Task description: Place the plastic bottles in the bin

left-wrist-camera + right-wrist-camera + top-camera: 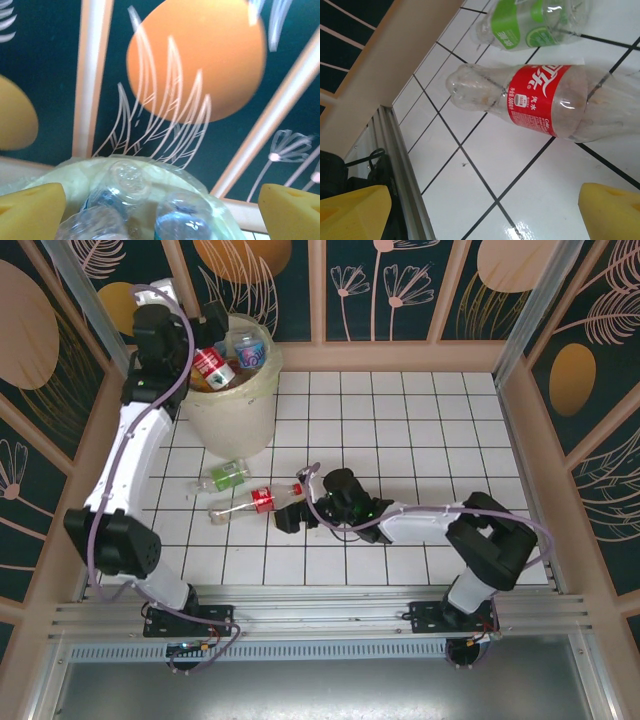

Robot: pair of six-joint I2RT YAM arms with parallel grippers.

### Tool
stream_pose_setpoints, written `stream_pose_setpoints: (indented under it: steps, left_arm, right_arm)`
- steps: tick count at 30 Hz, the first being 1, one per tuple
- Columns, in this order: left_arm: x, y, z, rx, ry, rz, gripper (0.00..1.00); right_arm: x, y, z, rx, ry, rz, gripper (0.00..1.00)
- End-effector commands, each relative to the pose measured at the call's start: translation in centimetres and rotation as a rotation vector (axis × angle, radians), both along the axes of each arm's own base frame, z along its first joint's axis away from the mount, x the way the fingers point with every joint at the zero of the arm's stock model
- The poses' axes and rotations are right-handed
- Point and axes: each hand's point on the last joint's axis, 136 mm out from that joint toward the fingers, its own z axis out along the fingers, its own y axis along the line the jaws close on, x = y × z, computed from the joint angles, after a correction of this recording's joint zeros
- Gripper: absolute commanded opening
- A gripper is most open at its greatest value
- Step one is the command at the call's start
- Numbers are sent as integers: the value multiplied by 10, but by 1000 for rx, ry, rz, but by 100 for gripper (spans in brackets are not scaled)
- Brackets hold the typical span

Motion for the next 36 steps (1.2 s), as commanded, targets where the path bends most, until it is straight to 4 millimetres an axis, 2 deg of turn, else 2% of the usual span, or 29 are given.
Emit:
stream_pose_setpoints:
  steps: [1, 3, 7, 11, 15, 19, 21, 28, 33, 36]
  left_arm:
    - [-23, -26, 6, 99, -30, -181, 99]
    - [-35, -33, -8, 100, 18, -227, 99]
    - [-61, -51, -49, 130, 147, -285, 98]
    - [-87, -85, -89, 223, 260, -346, 98]
    - [-112, -114, -126, 282, 343, -458, 99]
    - [-139, -142, -168, 315, 429, -641, 98]
    - [-150, -151, -188, 330, 493, -697, 98]
    - [-162, -163, -254, 504, 704, -723, 98]
    - [-166, -168, -291, 595, 790, -709, 99]
    - [-167, -164, -311, 644, 849, -691, 99]
  right_arm:
    - [-4, -13, 10, -35, -81, 26, 97]
    - [-7, -20, 14, -55, -107, 45, 97]
    - [-16, -34, 26, -82, -137, 86, 97]
    - [-26, -51, 42, -84, -160, 110, 98]
    - [-32, -72, 68, -44, -180, 100, 99]
    - [-39, -92, 94, 9, -205, 76, 99]
    - [-41, -101, 103, 24, -214, 56, 99]
    - [-38, -127, 121, 55, -245, -18, 99]
    - [-36, -130, 125, 61, -255, -28, 99]
    - [-36, -130, 125, 61, -254, -27, 99]
